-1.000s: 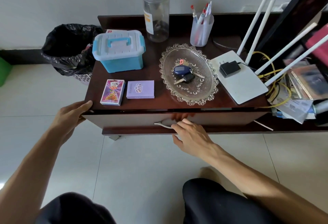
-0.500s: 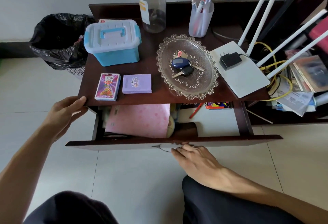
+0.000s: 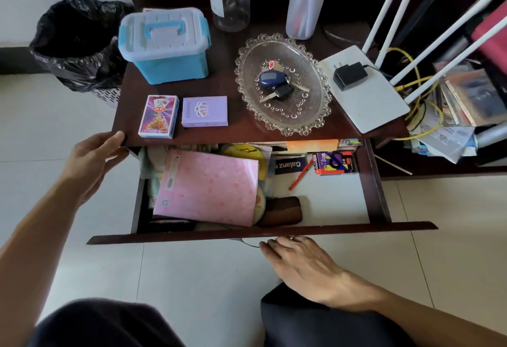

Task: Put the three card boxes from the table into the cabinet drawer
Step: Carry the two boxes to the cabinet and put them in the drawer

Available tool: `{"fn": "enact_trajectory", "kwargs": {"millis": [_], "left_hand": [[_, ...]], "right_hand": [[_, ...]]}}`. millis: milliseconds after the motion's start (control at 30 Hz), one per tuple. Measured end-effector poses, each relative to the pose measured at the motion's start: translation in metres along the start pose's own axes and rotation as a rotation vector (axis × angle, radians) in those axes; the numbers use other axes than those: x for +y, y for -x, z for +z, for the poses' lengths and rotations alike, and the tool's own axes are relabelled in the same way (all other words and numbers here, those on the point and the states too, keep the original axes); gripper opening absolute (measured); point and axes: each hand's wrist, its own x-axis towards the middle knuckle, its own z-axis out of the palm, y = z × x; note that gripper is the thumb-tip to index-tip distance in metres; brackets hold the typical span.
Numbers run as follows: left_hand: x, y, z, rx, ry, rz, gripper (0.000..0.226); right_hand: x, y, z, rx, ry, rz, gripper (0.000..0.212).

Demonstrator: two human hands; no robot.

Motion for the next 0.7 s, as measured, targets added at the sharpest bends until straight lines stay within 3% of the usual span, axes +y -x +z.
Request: {"fn": "enact_trajectory", "kwargs": {"millis": [100, 233, 333, 433, 567, 633, 700], "left_hand": [[-0.001, 0.004, 0.002, 0.037, -0.014, -0.004, 0.044], [0.01, 0.012, 0.008, 0.121, -0.211, 0.027, 0.037], [0.029, 0.027, 0.012, 0.282, -0.387, 0.196, 0.045], [0.049, 0.047, 0.031, 0.361, -0.51, 0.375, 0.048], [0.066, 0.053, 0.074, 0.313, -0.741, 0.3, 0.067], [0.071, 0.048, 0.091, 0.306, -0.811, 0.185, 0.075], [0.073, 0.042, 0.101, 0.314, -0.863, 0.104, 0.082]], "right_hand": [[0.002, 0.001, -0.015, -0.135, -0.252, 0.133, 0.046], [0.01, 0.001, -0.066, -0.4, -1.151, 0.503, 0.039], [0.028, -0.012, -0.123, -0.453, -1.512, 0.449, 0.029], [0.045, -0.05, -0.172, -0.203, -1.35, 0.351, 0.03], [0.068, -0.134, -0.197, 0.185, -0.699, 0.306, 0.03], [0.078, -0.174, -0.195, 0.183, -0.363, 0.265, 0.044], [0.083, -0.206, -0.188, 0.11, -0.178, 0.233, 0.059]]}}
